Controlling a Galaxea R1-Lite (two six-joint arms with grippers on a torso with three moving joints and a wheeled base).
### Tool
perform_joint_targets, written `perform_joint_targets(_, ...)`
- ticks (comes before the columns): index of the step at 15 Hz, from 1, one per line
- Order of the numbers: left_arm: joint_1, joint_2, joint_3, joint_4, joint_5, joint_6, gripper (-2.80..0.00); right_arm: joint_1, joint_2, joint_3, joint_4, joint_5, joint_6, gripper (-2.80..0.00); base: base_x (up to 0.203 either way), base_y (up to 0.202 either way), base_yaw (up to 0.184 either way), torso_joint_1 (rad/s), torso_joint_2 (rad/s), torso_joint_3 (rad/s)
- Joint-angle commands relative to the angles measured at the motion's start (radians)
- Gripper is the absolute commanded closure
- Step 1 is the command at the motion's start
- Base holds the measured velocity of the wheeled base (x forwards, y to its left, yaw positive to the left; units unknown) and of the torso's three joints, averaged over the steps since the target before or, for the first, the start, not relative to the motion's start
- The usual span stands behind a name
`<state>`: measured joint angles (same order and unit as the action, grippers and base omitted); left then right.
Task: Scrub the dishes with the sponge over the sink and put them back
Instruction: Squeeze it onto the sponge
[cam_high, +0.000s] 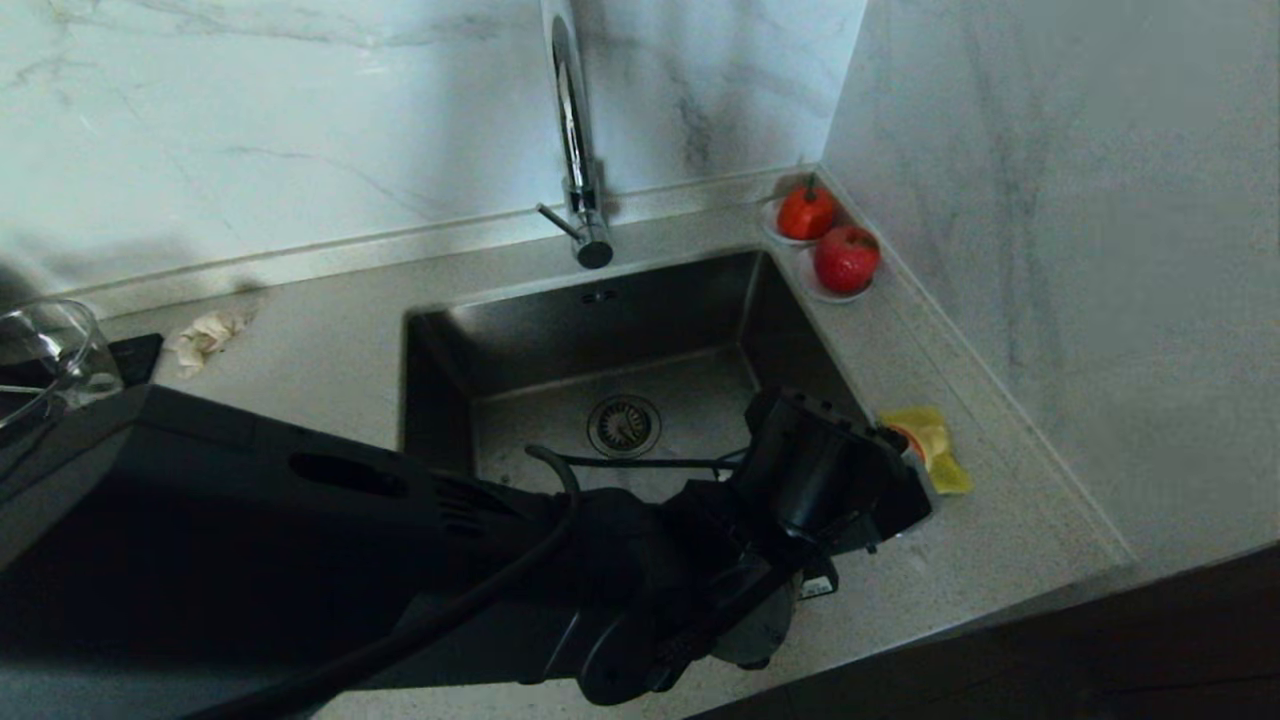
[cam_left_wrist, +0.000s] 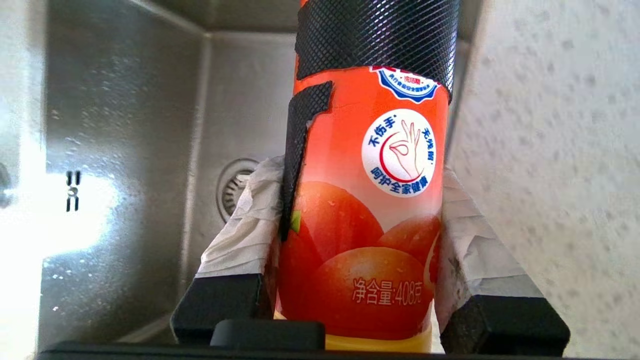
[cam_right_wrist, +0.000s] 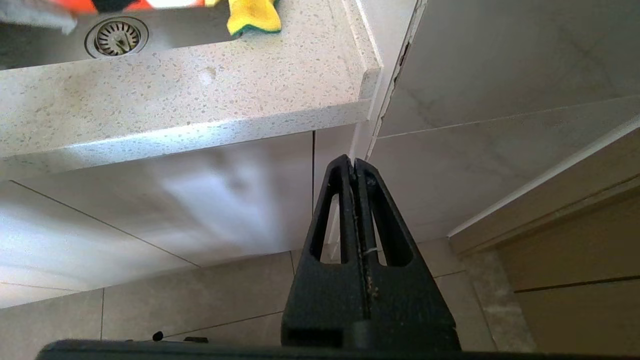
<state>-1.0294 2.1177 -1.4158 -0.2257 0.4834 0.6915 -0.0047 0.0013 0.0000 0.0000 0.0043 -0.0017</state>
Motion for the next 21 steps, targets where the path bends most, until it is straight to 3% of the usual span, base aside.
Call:
perform_joint_targets(1, 0.000, -0.006, -0.026, 0.007, 0.004, 0.011, 0.00, 0.000, 0.000, 0.000, 0.000, 0.000, 0.000, 0.00, 0.000, 0.000, 0.000, 0.000, 0.00, 0.000)
perform_joint_targets(21, 0.000, -0.048, 0.014, 0.031, 0.008, 0.111, 0.00, 0.000, 0.000, 0.000, 0.000, 0.000, 0.000, 0.00, 0.000, 0.000, 0.000, 0.000, 0.00, 0.000)
